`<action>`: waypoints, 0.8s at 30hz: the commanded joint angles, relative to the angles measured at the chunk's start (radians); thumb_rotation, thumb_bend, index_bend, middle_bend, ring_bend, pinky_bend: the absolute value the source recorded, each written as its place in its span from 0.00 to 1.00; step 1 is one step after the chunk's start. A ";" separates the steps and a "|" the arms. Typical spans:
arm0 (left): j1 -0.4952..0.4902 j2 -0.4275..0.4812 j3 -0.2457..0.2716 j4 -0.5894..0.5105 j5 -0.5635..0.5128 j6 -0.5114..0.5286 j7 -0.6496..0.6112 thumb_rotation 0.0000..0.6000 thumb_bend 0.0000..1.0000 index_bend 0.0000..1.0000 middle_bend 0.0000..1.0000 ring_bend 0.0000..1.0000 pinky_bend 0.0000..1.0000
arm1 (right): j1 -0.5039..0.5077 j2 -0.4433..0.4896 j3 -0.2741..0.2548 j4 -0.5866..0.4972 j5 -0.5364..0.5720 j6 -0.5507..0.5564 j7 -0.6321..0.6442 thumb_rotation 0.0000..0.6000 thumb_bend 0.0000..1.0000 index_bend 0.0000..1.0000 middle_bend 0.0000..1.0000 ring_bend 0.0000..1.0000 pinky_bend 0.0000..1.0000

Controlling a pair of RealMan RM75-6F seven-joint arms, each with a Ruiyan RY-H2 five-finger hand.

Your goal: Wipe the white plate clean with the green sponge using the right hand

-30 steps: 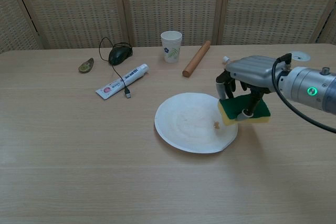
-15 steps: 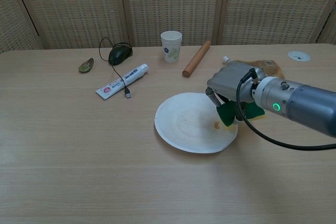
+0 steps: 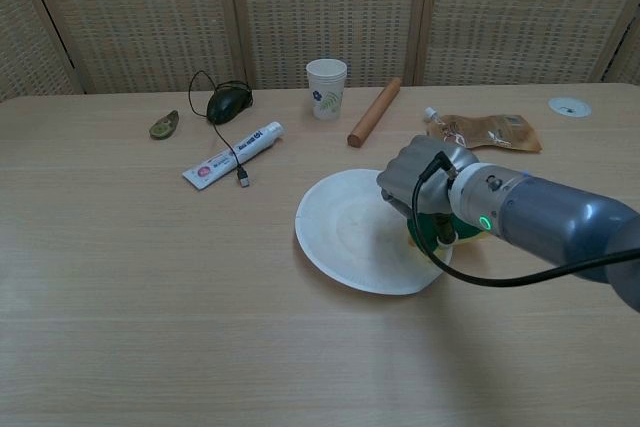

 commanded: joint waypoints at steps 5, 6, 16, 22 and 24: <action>-0.001 0.000 -0.002 0.003 -0.007 -0.002 -0.003 1.00 0.00 0.00 0.00 0.00 0.00 | 0.039 -0.028 -0.034 -0.002 0.070 0.043 -0.086 1.00 0.08 0.51 0.55 0.41 0.46; -0.002 0.000 -0.002 0.003 -0.007 -0.002 -0.003 1.00 0.00 0.00 0.00 0.00 0.00 | 0.043 -0.033 -0.039 0.002 0.069 0.049 -0.094 1.00 0.08 0.52 0.55 0.41 0.46; -0.003 0.000 -0.003 0.005 -0.008 -0.002 -0.007 1.00 0.00 0.00 0.00 0.00 0.00 | 0.068 -0.078 -0.075 0.029 0.076 0.083 -0.136 1.00 0.08 0.53 0.57 0.42 0.46; -0.002 0.003 -0.003 0.005 -0.007 -0.002 -0.015 1.00 0.00 0.00 0.00 0.00 0.00 | 0.072 -0.096 -0.089 0.043 0.080 0.092 -0.151 1.00 0.08 0.53 0.57 0.42 0.46; -0.001 0.005 -0.003 0.005 -0.007 0.000 -0.020 1.00 0.00 0.00 0.00 0.00 0.00 | 0.073 -0.099 -0.094 0.046 0.078 0.099 -0.156 1.00 0.08 0.53 0.57 0.42 0.46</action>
